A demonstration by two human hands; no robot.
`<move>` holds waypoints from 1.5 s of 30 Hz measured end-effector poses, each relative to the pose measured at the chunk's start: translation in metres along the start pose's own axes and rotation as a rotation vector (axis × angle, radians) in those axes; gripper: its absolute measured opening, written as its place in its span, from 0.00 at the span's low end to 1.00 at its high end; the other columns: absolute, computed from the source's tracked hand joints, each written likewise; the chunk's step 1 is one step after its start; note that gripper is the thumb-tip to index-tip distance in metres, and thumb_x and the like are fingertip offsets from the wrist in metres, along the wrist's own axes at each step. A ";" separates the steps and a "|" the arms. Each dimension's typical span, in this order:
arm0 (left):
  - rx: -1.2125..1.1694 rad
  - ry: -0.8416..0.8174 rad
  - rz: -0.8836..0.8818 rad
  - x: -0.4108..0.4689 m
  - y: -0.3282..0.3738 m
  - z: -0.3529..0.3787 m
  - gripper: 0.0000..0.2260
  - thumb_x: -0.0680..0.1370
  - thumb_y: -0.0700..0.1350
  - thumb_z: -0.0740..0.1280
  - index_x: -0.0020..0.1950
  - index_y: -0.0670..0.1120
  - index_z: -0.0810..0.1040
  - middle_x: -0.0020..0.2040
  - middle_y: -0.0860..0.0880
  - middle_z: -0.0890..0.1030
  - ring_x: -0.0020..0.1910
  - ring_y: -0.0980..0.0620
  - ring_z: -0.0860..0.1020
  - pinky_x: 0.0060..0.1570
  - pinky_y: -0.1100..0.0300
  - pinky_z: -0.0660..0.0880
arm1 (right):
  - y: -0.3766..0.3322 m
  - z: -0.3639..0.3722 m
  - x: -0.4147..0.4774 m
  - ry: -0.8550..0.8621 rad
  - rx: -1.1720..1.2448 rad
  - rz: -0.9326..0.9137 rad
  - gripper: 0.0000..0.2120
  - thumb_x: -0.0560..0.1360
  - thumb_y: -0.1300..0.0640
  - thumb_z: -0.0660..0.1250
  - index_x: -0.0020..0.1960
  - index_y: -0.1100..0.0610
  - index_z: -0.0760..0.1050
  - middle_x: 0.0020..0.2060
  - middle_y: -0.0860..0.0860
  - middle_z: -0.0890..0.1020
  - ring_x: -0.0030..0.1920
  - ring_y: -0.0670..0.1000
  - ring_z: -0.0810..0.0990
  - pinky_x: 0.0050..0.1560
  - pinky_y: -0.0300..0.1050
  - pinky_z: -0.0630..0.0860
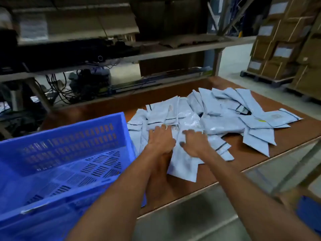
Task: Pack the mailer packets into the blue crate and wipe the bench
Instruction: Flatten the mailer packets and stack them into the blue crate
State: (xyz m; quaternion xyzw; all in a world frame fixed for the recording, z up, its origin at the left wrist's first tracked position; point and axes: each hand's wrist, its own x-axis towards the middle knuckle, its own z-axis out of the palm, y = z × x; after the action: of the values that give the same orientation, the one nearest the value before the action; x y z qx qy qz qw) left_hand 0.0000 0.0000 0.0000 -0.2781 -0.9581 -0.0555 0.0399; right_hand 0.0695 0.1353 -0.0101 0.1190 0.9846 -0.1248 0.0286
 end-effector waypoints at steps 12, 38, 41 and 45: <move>0.014 -0.148 -0.182 0.063 0.015 0.089 0.31 0.81 0.62 0.55 0.80 0.52 0.52 0.81 0.46 0.51 0.78 0.40 0.51 0.73 0.39 0.54 | 0.111 0.078 0.029 -0.030 -0.107 0.041 0.38 0.78 0.35 0.53 0.80 0.48 0.42 0.80 0.53 0.39 0.78 0.62 0.38 0.75 0.65 0.40; 0.037 -0.162 -0.249 -0.043 0.061 0.128 0.25 0.79 0.53 0.51 0.71 0.48 0.74 0.72 0.41 0.72 0.63 0.34 0.73 0.62 0.37 0.70 | 0.111 0.109 0.004 0.082 -0.016 -0.195 0.39 0.75 0.39 0.22 0.80 0.49 0.47 0.80 0.50 0.49 0.80 0.56 0.44 0.77 0.57 0.40; 0.006 -0.106 -0.275 -0.050 0.060 0.119 0.22 0.78 0.48 0.56 0.69 0.46 0.76 0.71 0.40 0.73 0.62 0.34 0.75 0.55 0.40 0.76 | 0.111 0.105 0.001 0.124 0.034 -0.193 0.36 0.76 0.40 0.24 0.80 0.50 0.46 0.80 0.49 0.49 0.80 0.55 0.45 0.77 0.55 0.40; -0.053 0.099 -0.286 -0.067 0.068 0.064 0.23 0.80 0.49 0.51 0.74 0.47 0.70 0.75 0.41 0.67 0.67 0.34 0.70 0.61 0.41 0.73 | 0.094 0.073 -0.004 0.286 0.119 -0.218 0.29 0.82 0.43 0.34 0.80 0.50 0.50 0.80 0.49 0.53 0.79 0.55 0.50 0.77 0.58 0.48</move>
State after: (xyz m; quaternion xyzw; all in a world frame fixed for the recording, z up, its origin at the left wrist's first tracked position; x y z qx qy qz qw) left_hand 0.0898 0.0295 -0.0647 -0.1365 -0.9830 -0.0997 0.0712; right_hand 0.0980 0.2046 -0.1023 0.0297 0.9765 -0.1672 -0.1324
